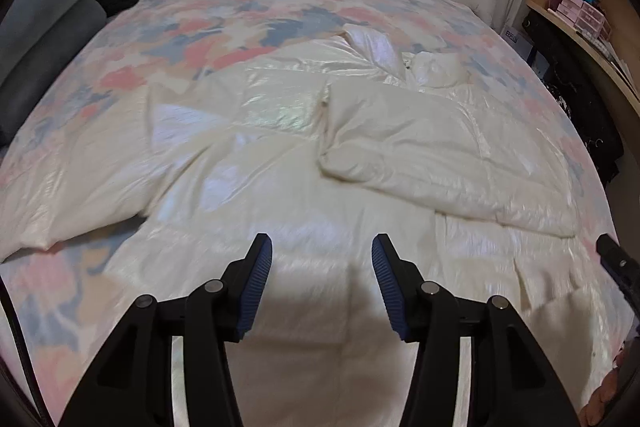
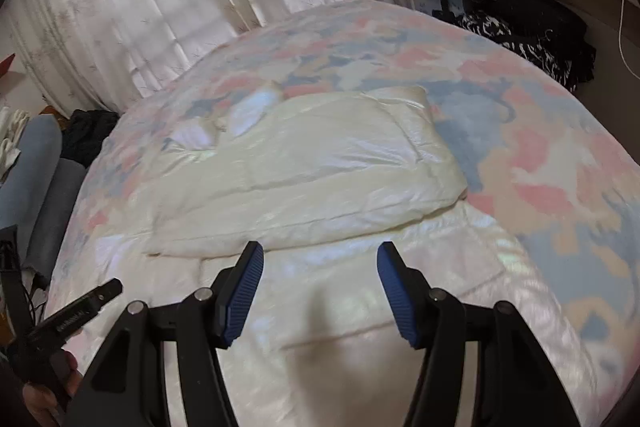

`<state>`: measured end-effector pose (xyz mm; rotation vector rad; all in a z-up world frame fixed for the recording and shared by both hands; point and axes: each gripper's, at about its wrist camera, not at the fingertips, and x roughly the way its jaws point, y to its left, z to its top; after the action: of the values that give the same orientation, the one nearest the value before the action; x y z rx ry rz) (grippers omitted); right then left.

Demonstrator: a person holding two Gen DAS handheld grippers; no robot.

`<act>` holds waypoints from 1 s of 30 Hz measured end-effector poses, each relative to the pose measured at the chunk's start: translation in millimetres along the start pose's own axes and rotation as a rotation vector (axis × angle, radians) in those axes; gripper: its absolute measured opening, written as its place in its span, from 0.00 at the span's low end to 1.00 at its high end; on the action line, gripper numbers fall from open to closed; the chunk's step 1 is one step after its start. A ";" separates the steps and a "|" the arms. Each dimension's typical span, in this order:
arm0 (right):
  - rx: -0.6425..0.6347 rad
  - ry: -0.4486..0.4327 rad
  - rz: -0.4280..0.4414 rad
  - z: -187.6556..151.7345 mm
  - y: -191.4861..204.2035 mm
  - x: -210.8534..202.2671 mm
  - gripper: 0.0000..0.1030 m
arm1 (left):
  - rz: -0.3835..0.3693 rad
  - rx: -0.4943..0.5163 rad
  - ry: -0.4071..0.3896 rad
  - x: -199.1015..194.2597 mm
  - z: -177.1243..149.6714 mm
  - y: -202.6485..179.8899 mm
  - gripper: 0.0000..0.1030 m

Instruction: Fold large clothes

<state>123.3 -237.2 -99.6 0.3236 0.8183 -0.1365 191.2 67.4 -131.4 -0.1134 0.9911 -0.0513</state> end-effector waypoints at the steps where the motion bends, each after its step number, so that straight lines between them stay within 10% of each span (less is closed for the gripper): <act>1: -0.002 -0.005 0.004 -3.1 3.9 -5.5 0.57 | 0.005 -0.003 -0.004 -6.4 -4.9 2.7 0.52; 30: -0.204 0.111 -0.014 -90.2 78.2 -32.9 0.58 | 0.039 -0.086 -0.008 -81.8 -87.2 96.1 0.72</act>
<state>57.4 -133.5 -115.0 0.1336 0.9365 -0.0473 72.7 164.3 -122.1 -0.1734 0.9872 0.0276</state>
